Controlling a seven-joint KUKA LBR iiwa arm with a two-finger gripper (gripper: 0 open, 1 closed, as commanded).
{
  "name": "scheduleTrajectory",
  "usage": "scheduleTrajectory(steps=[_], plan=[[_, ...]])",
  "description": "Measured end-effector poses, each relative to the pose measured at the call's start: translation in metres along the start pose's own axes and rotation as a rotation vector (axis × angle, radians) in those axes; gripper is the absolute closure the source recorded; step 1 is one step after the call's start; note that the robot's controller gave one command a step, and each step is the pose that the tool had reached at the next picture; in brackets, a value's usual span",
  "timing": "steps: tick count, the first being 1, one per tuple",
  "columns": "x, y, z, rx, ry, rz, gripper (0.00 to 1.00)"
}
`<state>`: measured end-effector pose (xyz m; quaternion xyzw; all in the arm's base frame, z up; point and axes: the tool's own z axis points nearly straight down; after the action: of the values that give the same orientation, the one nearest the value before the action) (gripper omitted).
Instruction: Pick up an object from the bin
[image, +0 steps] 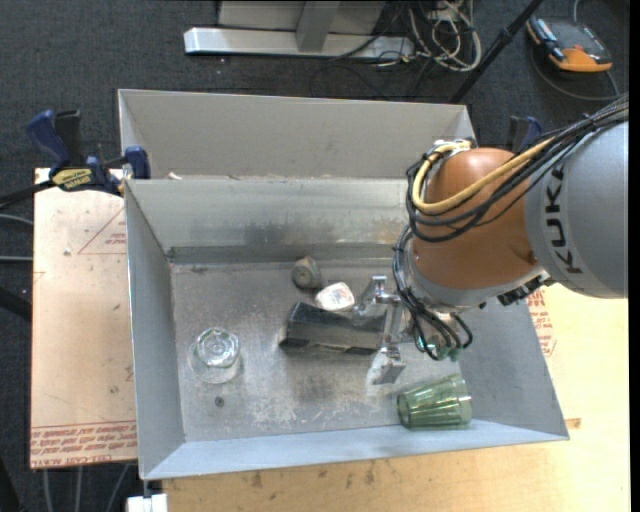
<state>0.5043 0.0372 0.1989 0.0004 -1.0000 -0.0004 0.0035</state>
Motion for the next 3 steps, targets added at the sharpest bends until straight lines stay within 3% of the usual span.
scheduleTrajectory(steps=[1, 2, 3], plan=[[-0.002, 0.0, -0.003, 0.0, -0.007, 0.001, 0.0], [-0.106, -0.006, 0.107, -0.002, 0.015, 0.02, 1.0], [-0.106, -0.006, 0.107, -0.002, 0.014, 0.021, 1.0]])
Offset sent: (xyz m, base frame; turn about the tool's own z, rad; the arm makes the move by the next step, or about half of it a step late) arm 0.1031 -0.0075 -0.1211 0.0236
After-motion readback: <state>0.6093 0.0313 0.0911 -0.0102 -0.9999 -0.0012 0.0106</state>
